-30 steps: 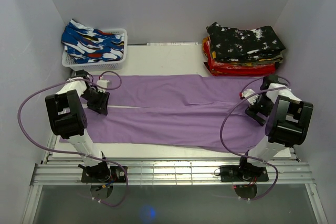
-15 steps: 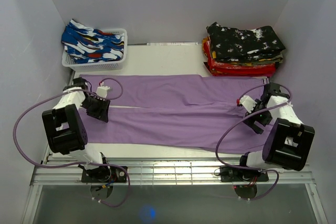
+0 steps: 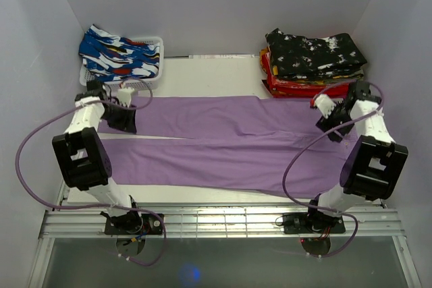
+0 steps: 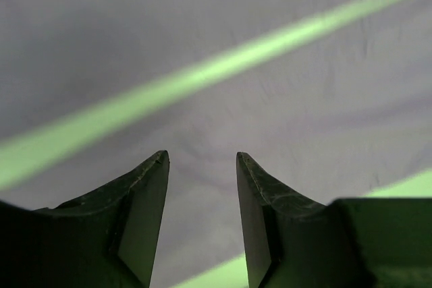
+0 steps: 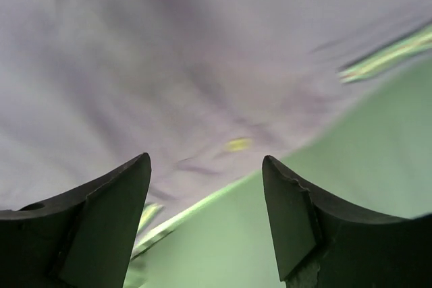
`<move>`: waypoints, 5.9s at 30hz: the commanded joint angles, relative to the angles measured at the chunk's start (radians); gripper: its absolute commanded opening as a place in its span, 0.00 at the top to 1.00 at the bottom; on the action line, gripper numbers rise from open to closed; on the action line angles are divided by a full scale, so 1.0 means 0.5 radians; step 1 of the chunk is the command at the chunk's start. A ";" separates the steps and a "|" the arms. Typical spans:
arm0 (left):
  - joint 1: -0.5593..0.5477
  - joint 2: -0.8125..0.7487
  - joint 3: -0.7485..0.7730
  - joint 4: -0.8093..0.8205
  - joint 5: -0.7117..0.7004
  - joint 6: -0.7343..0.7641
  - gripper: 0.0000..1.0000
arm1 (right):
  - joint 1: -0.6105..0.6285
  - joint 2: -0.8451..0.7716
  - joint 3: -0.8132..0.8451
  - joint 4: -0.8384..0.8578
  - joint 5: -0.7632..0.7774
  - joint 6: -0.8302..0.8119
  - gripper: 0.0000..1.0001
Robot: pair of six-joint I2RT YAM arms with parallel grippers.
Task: Fold and stack the trousers
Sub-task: Flatten the trousers out, then fold the trousers
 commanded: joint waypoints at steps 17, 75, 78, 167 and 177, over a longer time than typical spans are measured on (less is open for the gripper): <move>-0.081 0.770 0.625 0.499 -0.170 -0.479 0.50 | 0.281 0.580 0.273 0.613 -0.087 0.461 0.36; 0.250 0.285 0.778 0.665 0.170 -0.279 0.24 | -0.302 1.350 1.054 0.393 -0.836 -0.266 0.30; 0.259 0.331 0.843 0.607 0.186 -0.291 0.24 | -0.311 1.365 1.009 0.436 -0.832 -0.275 0.32; 1.523 -0.392 -0.441 -0.698 0.288 2.418 1.00 | -1.339 -0.261 -0.145 -0.678 -0.750 -2.180 0.92; 1.395 -0.313 -0.841 -0.039 -0.164 1.995 1.00 | -1.268 -0.123 -0.498 -0.332 -0.520 -1.999 0.92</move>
